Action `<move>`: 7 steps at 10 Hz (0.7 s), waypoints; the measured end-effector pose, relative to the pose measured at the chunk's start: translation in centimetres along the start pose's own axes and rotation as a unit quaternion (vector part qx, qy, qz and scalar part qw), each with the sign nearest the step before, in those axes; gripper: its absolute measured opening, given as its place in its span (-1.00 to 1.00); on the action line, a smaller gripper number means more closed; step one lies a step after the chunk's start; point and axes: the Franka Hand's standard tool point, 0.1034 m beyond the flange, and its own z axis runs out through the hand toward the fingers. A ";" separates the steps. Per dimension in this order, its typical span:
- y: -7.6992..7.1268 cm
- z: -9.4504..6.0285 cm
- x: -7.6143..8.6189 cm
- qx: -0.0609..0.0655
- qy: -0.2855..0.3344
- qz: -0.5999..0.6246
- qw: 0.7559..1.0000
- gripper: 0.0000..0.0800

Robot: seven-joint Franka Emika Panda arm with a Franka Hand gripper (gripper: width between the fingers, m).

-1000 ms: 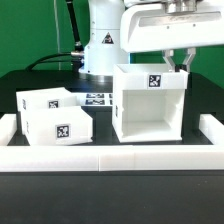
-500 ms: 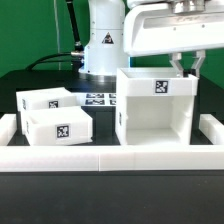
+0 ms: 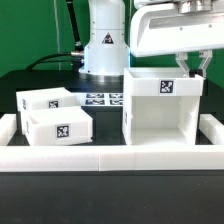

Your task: Assemble drawer

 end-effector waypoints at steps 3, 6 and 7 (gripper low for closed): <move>0.1 0.1 0.2 0.003 0.003 0.091 0.996 -0.91; 0.2 0.2 0.7 0.008 0.008 0.209 0.978 -0.90; 0.1 0.2 0.7 0.010 0.007 0.255 0.967 -0.89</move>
Offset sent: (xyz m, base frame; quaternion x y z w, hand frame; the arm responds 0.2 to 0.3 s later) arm 0.0043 -0.0224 -0.0242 -0.0386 -0.0302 0.2309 0.9718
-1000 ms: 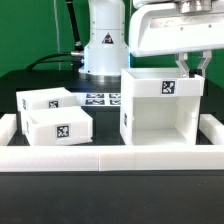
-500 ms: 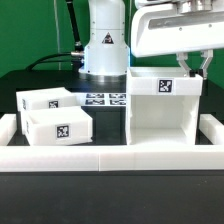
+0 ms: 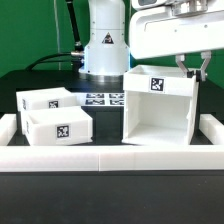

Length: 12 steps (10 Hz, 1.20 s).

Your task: Assemble drawer

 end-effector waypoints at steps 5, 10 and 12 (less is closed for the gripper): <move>0.1 -0.1 0.5 0.012 0.002 0.123 0.992 -0.89; 1.0 -0.2 1.4 0.028 -0.006 0.258 0.966 -0.89; 1.1 -0.2 1.4 0.032 -0.010 0.316 0.948 -0.88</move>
Offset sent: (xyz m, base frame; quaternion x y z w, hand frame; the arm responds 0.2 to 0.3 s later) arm 0.0000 0.0000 0.0000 0.0000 0.0000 0.1296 0.9916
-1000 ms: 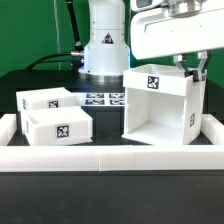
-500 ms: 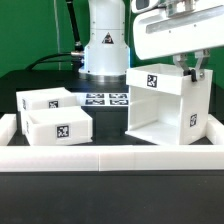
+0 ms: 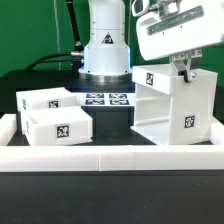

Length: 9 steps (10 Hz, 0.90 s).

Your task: Assemble drawer

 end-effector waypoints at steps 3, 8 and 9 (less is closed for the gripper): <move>-0.1 0.0 0.4 0.005 -0.006 0.080 0.997 -0.88; -3.9 0.9 1.9 0.022 -0.013 0.129 0.991 -0.88; -4.9 1.1 2.3 0.028 -0.012 0.130 0.991 -0.88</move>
Offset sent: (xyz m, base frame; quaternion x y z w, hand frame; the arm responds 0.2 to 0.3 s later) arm 0.0262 -0.0111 -0.0109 -0.0087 -0.0149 0.2431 0.9698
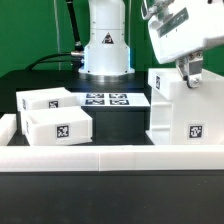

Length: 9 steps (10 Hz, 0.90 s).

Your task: Assemble drawer

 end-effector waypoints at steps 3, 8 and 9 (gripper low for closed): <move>-0.9 0.3 0.1 -0.007 -0.006 0.002 1.000 -0.88; -0.6 -0.3 0.5 -0.016 -0.012 -0.059 0.998 -0.15; -0.4 -1.5 1.0 -0.019 -0.016 -0.098 0.995 0.31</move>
Offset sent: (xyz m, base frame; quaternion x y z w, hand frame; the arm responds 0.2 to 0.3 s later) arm 0.0000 0.0000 0.0000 0.0000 0.0000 0.0000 1.0000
